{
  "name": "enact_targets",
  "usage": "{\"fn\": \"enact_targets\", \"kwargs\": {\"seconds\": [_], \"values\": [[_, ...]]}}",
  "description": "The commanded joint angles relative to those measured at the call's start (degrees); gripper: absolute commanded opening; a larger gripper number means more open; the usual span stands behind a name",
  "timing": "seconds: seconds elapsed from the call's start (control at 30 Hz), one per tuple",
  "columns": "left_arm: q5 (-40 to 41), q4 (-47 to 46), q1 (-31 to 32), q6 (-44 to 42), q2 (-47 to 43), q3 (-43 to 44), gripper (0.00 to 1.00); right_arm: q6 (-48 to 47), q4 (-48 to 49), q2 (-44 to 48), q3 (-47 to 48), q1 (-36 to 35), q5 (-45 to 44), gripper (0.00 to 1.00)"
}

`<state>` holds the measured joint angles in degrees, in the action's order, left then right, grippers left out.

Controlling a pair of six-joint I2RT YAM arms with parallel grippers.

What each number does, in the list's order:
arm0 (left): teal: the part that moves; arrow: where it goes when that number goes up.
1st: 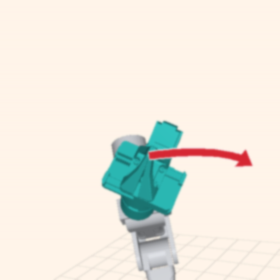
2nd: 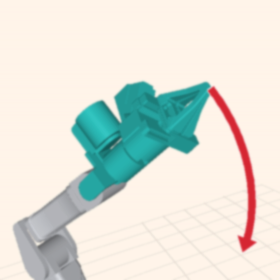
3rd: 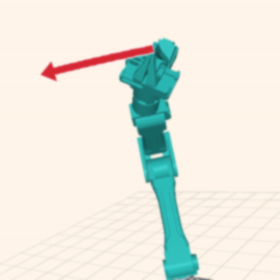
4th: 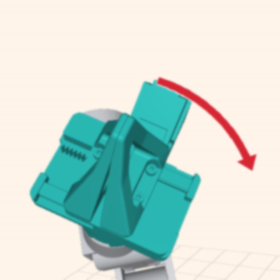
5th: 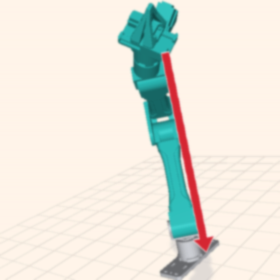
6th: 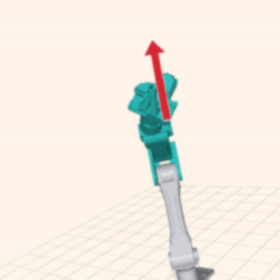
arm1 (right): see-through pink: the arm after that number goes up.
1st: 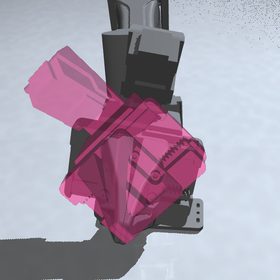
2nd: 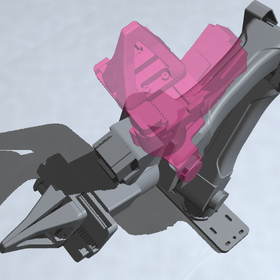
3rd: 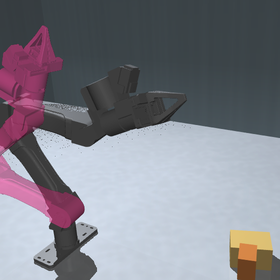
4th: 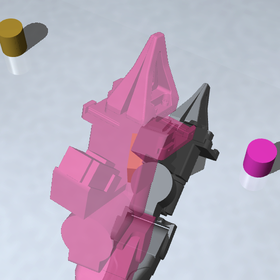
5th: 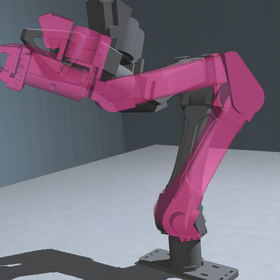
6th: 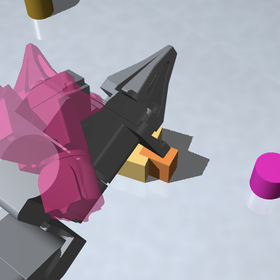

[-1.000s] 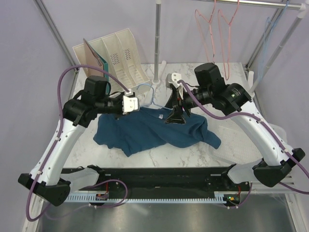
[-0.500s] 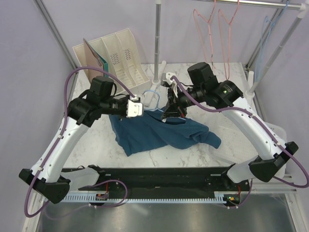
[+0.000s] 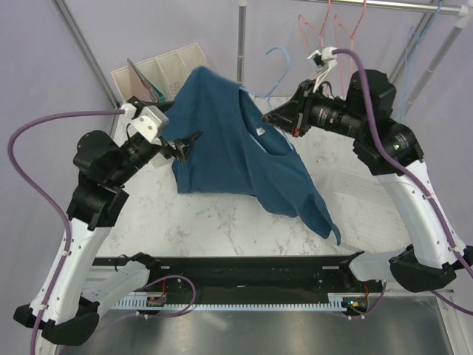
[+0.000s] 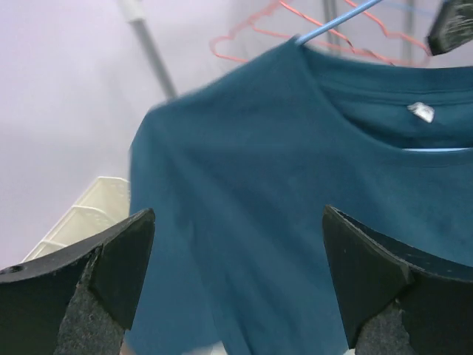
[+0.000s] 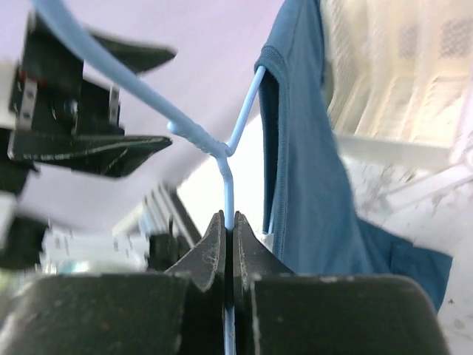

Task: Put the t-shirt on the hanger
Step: Place the T-shirt on the hanger, then place the hanger at the clothesline.

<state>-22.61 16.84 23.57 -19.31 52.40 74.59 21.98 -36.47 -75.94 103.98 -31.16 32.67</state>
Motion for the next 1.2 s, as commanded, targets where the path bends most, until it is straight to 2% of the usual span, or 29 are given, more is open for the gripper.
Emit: {"fn": "enact_targets", "kwargs": {"seconds": [0.0,0.13,0.23,0.27,0.37,0.4,0.47,0.5,0.53,0.6,0.7,0.73,0.8,0.93,1.07,1.17], "values": [[14.2,-8.6,-0.2,12.1,-0.1,0.8,0.99,11.5,3.0,3.0,7.2,0.6,-11.7,0.0],[8.6,-7.6,-0.2,11.8,-1.7,-6.9,0.99,14.1,3.0,4.9,8.2,0.6,-8.1,0.0],[-2.8,-7.8,0.0,11.7,-4.6,-13.7,0.99,14.7,1.1,6.2,10.6,0.6,-7.9,0.0],[-8.9,-7.7,0.3,10.1,-6.1,-18.6,0.99,14.7,1.0,6.6,11.8,0.6,-8.0,0.0],[-14.3,-6.6,4.9,5.5,-11.2,-28.1,0.99,15.7,1.5,7.0,15.1,0.5,-7.8,0.0],[-14.6,-5.6,9.4,3.9,-11.9,-29.9,0.97,16.5,1.8,6.9,15.9,0.8,-7.7,0.0],[-12.1,-3.4,15.0,0.8,-12.4,-33.4,0.9,17.5,2.5,6.3,17.4,1.2,-6.9,0.0],[-10.9,-3.1,20.1,0.4,-11.7,-34.0,0.88,18.4,2.7,6.1,17.7,1.6,-6.6,0.0],[-9.9,-2.9,22.5,-0.3,-10.9,-34.5,0.81,20.1,3.2,6.1,17.7,1.8,-6.3,0.0],[-6.2,-5.4,28.1,-0.4,-8.0,-35.2,0.79,22.1,4.6,6.1,18.0,2.7,-6.6,0.0],[-4.6,-8.7,30.6,2.8,-4.7,-35.7,0.79,24.3,6.6,5.5,21.4,3.9,-6.6,0.0],[-3.9,-9.2,31.2,3.0,-4.2,-35.7,0.85,24.5,7.3,5.5,22.1,4.1,-7.1,0.0],[-1.7,-11.1,32.5,3.1,-5.3,-37.1,0.88,23.7,10.4,5.5,24.8,4.2,-8.4,0.0],[8.5,-18.1,33.2,0.4,-8.4,-42.8,0.99,21.1,11.6,6.1,29.1,4.7,-9.9,0.0],[7.9,-18.6,33.1,-3.0,-9.8,-45.4,0.99,18.5,12.0,7.0,30.8,5.0,-12.6,0.0],[7.7,-19.0,33.1,-2.4,-7.9,-44.9,0.96,19.2,10.5,9.8,25.4,5.7,-14.6,0.0]]}}
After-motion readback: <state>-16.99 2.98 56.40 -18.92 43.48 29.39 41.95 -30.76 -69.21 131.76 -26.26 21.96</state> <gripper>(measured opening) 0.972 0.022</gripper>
